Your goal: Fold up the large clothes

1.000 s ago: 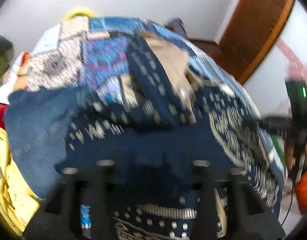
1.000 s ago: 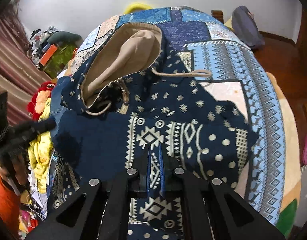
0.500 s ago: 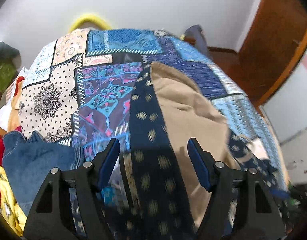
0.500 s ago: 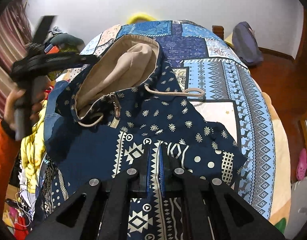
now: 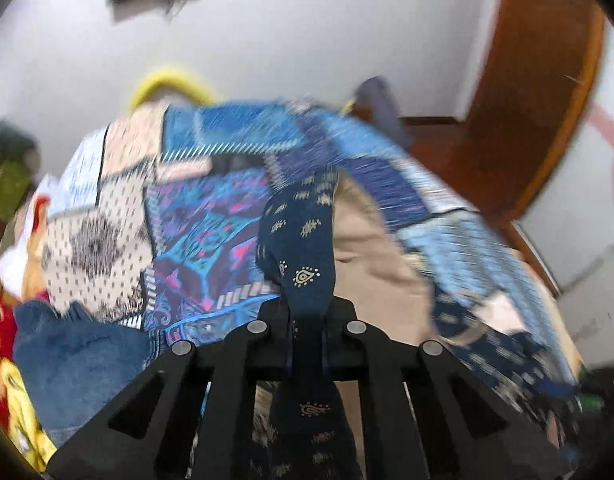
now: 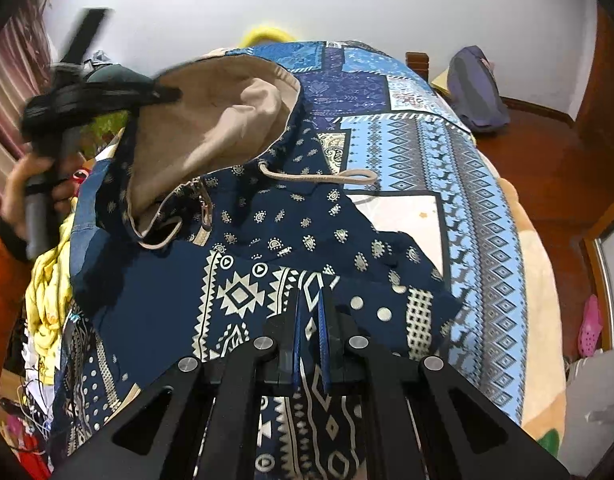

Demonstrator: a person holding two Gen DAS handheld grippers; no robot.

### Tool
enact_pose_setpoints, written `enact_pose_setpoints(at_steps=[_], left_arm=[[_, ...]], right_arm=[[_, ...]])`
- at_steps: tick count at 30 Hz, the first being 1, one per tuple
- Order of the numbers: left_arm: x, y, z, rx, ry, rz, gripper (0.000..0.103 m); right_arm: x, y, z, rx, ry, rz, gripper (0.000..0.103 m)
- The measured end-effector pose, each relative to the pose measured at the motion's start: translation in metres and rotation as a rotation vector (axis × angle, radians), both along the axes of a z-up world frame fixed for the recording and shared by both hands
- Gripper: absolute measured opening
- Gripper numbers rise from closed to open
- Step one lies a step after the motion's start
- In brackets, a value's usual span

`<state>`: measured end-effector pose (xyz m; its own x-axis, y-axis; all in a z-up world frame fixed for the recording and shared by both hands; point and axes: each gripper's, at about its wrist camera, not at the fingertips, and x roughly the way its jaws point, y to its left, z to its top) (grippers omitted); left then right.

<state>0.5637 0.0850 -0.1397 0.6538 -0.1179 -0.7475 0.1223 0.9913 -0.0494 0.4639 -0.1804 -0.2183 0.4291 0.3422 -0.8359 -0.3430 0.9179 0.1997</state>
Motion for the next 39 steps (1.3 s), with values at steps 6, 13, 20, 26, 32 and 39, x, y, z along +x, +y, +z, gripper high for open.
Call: enact_pose_setpoints(at_steps=[6, 13, 20, 26, 32, 39], left_arm=[[-0.081, -0.042, 0.032, 0.006, -0.023, -0.199, 0.008], [-0.172, -0.076, -0.006, 0.026, 0.043, -0.364, 0.008], [-0.215, -0.056, -0.077, 0.013, 0.185, -0.331, 0.008], [-0.215, -0.028, -0.099, -0.064, 0.307, -0.235, 0.018], [-0.212, -0.013, -0.053, -0.043, 0.185, -0.186, 0.062], [-0.155, 0.012, -0.042, -0.074, 0.171, -0.073, 0.062]], right_arm=[[-0.024, -0.007, 0.037, 0.04, -0.042, -0.012, 0.004], [-0.057, -0.004, 0.07, 0.037, -0.084, 0.003, 0.004], [-0.089, 0.003, 0.078, 0.016, -0.087, 0.028, 0.004], [-0.105, 0.007, 0.065, -0.012, -0.052, 0.037, 0.004], [-0.11, 0.006, 0.051, -0.01, -0.029, 0.039, 0.004], [-0.107, 0.0, 0.039, 0.0, -0.022, 0.026, 0.004]])
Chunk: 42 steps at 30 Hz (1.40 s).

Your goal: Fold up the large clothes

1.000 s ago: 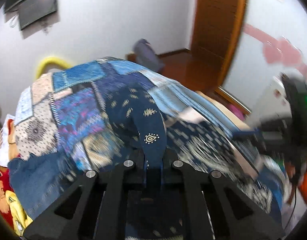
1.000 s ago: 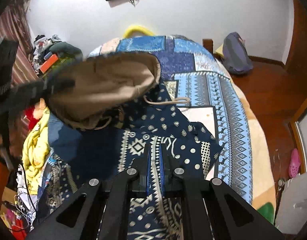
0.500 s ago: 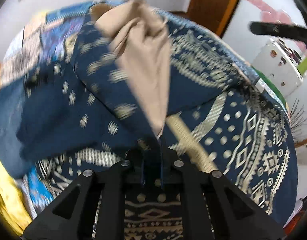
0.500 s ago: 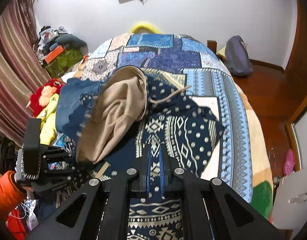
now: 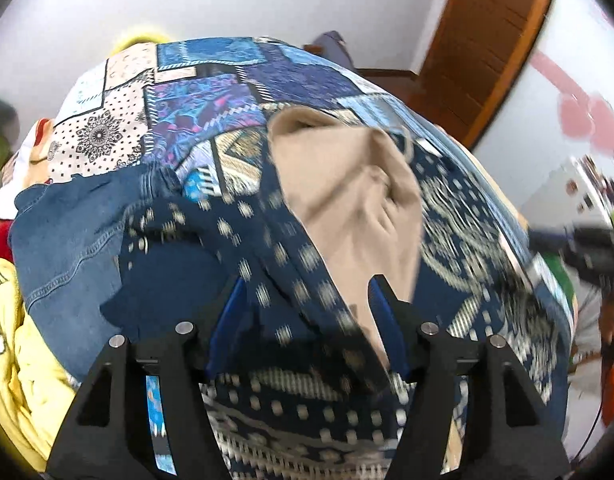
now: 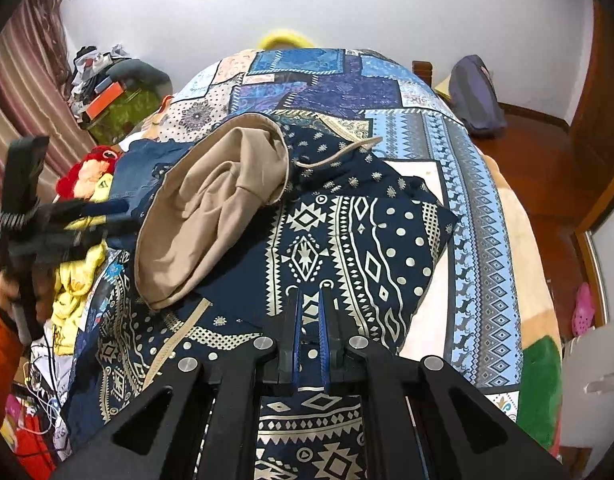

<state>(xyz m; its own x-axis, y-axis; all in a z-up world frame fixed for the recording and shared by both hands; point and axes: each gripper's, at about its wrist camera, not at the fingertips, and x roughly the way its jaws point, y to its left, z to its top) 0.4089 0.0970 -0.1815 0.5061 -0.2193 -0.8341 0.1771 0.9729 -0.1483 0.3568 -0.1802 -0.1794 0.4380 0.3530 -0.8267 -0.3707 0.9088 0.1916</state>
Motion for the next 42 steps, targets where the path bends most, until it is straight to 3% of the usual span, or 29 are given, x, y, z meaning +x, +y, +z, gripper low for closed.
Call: enact_pose_setpoints(at_steps=[3, 7, 9, 10, 11, 12, 14, 17, 22, 27, 30, 33, 39, 42], left_arm=[[0.029, 0.001, -0.009, -0.015, 0.017, 0.03, 0.062], [0.07, 0.0, -0.022, 0.023, 0.025, 0.098, 0.059], [0.083, 0.002, -0.027, 0.071, 0.019, 0.156, 0.047], [0.093, 0.003, -0.033, 0.088, 0.032, 0.191, 0.037], [0.096, 0.004, -0.036, 0.084, 0.043, 0.196, 0.016], [0.101, 0.004, -0.04, 0.083, 0.058, 0.203, 0.004], [0.106, -0.004, -0.041, 0.114, 0.056, 0.2, 0.004], [0.096, -0.024, -0.019, 0.133, -0.03, 0.148, 0.004], [0.056, -0.084, 0.036, 0.139, -0.156, -0.023, 0.004], [0.005, -0.148, 0.059, 0.115, -0.211, -0.24, 0.004], [-0.024, -0.183, 0.052, 0.088, -0.192, -0.351, 0.004], [-0.053, -0.21, 0.027, 0.1, -0.153, -0.443, 0.004], [-0.086, -0.223, -0.021, 0.144, -0.035, -0.525, 0.005], [-0.09, -0.208, -0.035, 0.11, 0.048, -0.484, 0.023]], right_arm=[[0.004, -0.006, -0.006, 0.006, 0.01, -0.009, 0.004], [0.007, -0.016, -0.014, 0.005, 0.025, -0.028, 0.004], [0.009, -0.023, -0.018, 0.008, 0.036, -0.038, 0.004], [0.01, -0.026, -0.019, 0.007, 0.04, -0.043, 0.004], [0.01, -0.029, -0.021, 0.005, 0.044, -0.05, 0.004], [0.011, -0.034, -0.023, 0.001, 0.046, -0.059, 0.004], [0.012, -0.04, -0.026, 0.0, 0.051, -0.074, 0.004], [0.013, -0.051, -0.027, 0.013, 0.057, -0.104, 0.004], [0.011, -0.066, -0.019, 0.045, 0.043, -0.141, 0.004], [0.001, -0.077, 0.001, 0.077, -0.004, -0.168, 0.004], [-0.007, -0.083, 0.012, 0.087, -0.026, -0.181, 0.004], [-0.018, -0.086, 0.022, 0.092, -0.041, -0.184, 0.004], [-0.034, -0.089, 0.026, 0.081, -0.039, -0.168, 0.004], [-0.038, -0.084, 0.021, 0.065, -0.027, -0.153, 0.004]])
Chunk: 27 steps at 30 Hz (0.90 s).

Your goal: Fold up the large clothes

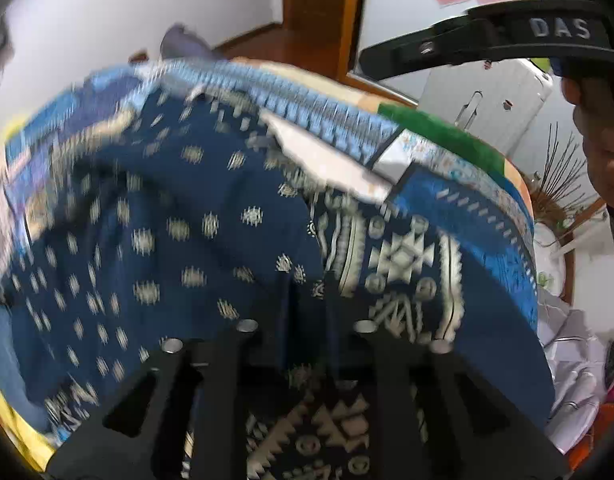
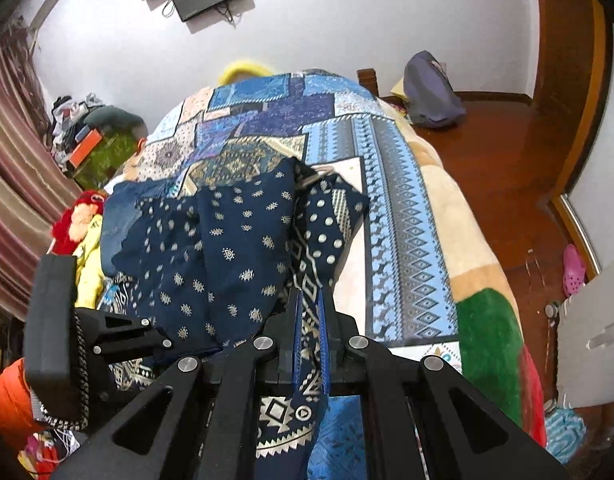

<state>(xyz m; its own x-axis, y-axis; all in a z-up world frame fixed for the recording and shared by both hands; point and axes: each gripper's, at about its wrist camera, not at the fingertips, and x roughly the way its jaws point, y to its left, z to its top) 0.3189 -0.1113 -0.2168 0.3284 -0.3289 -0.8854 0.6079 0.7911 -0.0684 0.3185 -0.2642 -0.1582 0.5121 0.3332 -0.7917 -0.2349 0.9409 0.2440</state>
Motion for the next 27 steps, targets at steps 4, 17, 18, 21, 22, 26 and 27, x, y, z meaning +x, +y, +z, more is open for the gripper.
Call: enact_pose_setpoints(at_steps=[4, 17, 18, 21, 22, 26, 27], left_arm=[[-0.005, 0.029, 0.008, -0.081, 0.032, 0.067, 0.052], [-0.004, 0.175, 0.021, -0.186, 0.003, 0.454, 0.072], [-0.002, 0.183, 0.016, -0.193, 0.018, 0.479, 0.072], [0.007, 0.201, -0.01, -0.23, 0.079, 0.561, 0.071], [0.01, 0.205, -0.017, -0.264, 0.102, 0.569, 0.068], [0.023, 0.204, -0.039, -0.341, 0.169, 0.586, 0.026], [0.024, 0.202, -0.04, -0.347, 0.157, 0.591, 0.015]], right_arm=[[-0.001, 0.013, -0.006, -0.002, 0.017, 0.025, 0.004], [0.004, 0.093, -0.021, -0.1, -0.032, 0.163, 0.004], [0.005, 0.098, -0.027, -0.119, -0.03, 0.169, 0.004], [0.007, 0.109, -0.046, -0.189, -0.015, 0.172, 0.004], [0.008, 0.111, -0.05, -0.204, -0.009, 0.171, 0.004], [0.01, 0.111, -0.067, -0.24, 0.018, 0.173, 0.004], [0.01, 0.109, -0.068, -0.235, 0.023, 0.177, 0.004]])
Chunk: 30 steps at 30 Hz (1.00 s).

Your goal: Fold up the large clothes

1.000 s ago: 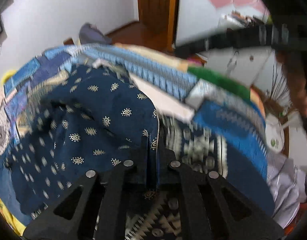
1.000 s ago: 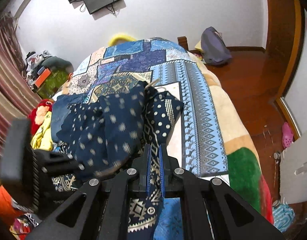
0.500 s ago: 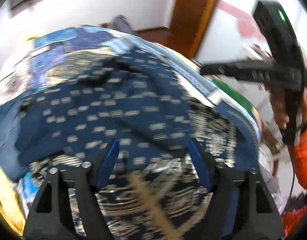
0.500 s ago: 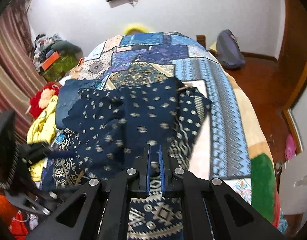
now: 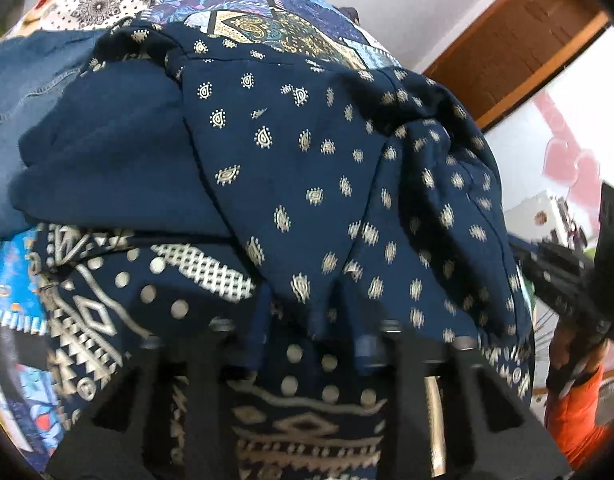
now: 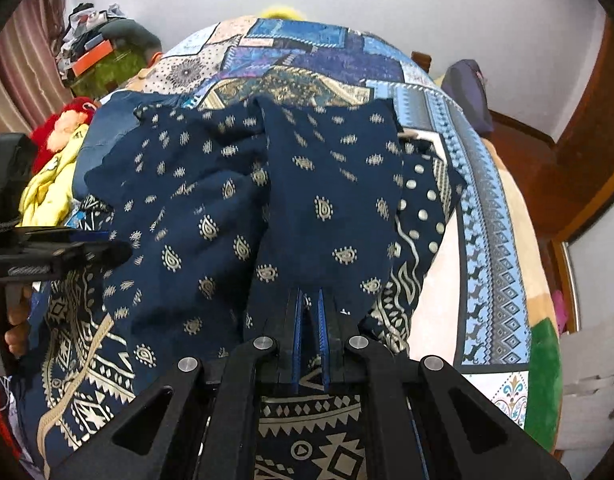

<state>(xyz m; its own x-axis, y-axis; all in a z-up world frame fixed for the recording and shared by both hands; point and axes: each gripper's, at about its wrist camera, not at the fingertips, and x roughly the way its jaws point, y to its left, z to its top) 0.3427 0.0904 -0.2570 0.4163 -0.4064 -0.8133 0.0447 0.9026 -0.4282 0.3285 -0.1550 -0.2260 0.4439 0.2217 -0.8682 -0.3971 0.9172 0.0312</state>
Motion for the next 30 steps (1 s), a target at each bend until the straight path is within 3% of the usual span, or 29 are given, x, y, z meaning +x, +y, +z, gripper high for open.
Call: enact_pose_setpoints(at_steps=[1, 5, 11, 14, 18, 22, 30], left_arm=[[0.001, -0.005, 0.001, 0.033, -0.017, -0.02, 0.007], [-0.01, -0.019, 0.024, 0.17, -0.132, -0.037, 0.006], [-0.034, 0.004, 0.061, 0.225, -0.259, 0.039, 0.006], [-0.033, 0.017, 0.056, 0.233, -0.237, 0.056, 0.006], [-0.031, 0.027, 0.025, 0.24, -0.149, 0.059, 0.006], [-0.036, 0.023, -0.005, 0.259, -0.103, 0.048, 0.009], [-0.031, 0.023, -0.008, 0.258, -0.102, 0.043, 0.011]], right_arm=[[0.0, -0.001, 0.001, 0.004, 0.0, 0.002, 0.004], [-0.001, -0.007, 0.014, 0.016, -0.033, -0.008, 0.004], [0.001, -0.008, 0.023, 0.07, -0.055, -0.018, 0.004], [0.007, 0.0, 0.002, 0.005, -0.03, -0.026, 0.004], [0.008, 0.007, -0.031, -0.058, 0.016, -0.019, 0.004], [0.002, 0.007, -0.034, -0.1, -0.01, 0.011, 0.004], [-0.012, -0.008, -0.034, -0.119, -0.03, 0.013, 0.004]])
